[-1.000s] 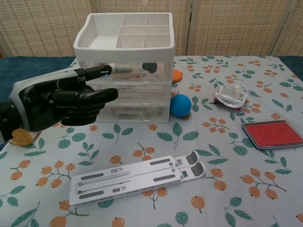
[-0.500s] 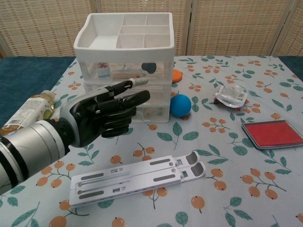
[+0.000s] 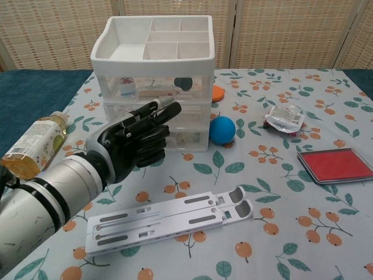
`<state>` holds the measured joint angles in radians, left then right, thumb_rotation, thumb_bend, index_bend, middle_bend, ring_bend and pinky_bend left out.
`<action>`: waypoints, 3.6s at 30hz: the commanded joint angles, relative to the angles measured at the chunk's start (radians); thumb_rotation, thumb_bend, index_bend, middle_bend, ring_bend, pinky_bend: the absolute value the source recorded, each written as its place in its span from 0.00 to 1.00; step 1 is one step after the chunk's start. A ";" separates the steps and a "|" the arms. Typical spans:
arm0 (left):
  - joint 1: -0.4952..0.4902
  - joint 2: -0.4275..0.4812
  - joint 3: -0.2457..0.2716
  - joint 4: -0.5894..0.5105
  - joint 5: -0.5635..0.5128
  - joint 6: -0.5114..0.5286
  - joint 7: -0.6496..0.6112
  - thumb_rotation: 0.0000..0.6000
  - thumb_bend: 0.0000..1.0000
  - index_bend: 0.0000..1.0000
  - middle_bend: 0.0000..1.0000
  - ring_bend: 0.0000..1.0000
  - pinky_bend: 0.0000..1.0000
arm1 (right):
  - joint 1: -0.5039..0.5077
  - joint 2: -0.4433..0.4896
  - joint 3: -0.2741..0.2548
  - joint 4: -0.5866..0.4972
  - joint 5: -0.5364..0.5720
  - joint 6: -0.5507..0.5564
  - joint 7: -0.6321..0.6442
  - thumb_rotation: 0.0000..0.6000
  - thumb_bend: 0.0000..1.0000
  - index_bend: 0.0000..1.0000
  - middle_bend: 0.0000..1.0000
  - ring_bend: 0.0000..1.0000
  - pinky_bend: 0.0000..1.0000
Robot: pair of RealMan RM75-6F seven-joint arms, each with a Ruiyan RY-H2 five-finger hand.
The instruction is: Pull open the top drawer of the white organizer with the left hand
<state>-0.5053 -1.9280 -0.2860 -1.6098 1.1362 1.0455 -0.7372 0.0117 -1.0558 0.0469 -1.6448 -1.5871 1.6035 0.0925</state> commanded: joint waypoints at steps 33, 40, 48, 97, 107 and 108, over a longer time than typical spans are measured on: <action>-0.003 -0.025 -0.125 0.056 -0.022 -0.129 -0.183 1.00 0.29 0.11 1.00 1.00 1.00 | -0.020 0.006 -0.001 -0.011 0.005 0.010 -0.014 1.00 0.37 0.00 0.08 0.03 0.08; -0.004 -0.027 -0.140 0.062 -0.033 -0.133 -0.188 1.00 0.29 0.13 1.00 1.00 1.00 | -0.026 0.006 -0.002 -0.010 0.007 0.016 -0.013 1.00 0.37 0.00 0.08 0.03 0.08; -0.009 -0.027 -0.157 0.070 -0.053 -0.147 -0.188 1.00 0.30 0.16 1.00 1.00 1.00 | -0.027 0.007 -0.001 -0.012 0.008 0.014 -0.014 1.00 0.37 0.00 0.08 0.03 0.08; 0.046 -0.005 -0.102 0.040 -0.018 -0.150 -0.208 1.00 0.30 0.33 1.00 1.00 1.00 | -0.035 0.005 0.001 -0.012 0.011 0.013 -0.017 1.00 0.37 0.00 0.08 0.03 0.08; 0.089 0.028 -0.040 -0.003 0.016 -0.103 -0.161 1.00 0.29 0.14 0.99 1.00 1.00 | -0.035 0.004 0.002 -0.010 0.009 0.015 -0.016 1.00 0.37 0.00 0.08 0.03 0.08; 0.096 0.040 -0.025 -0.017 0.019 -0.095 -0.136 1.00 0.29 0.14 0.99 1.00 1.00 | -0.036 0.004 0.002 -0.010 0.008 0.016 -0.016 1.00 0.37 0.00 0.08 0.03 0.08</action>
<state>-0.4226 -1.9049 -0.3337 -1.6072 1.1471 0.9344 -0.9054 -0.0240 -1.0513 0.0486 -1.6544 -1.5790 1.6192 0.0764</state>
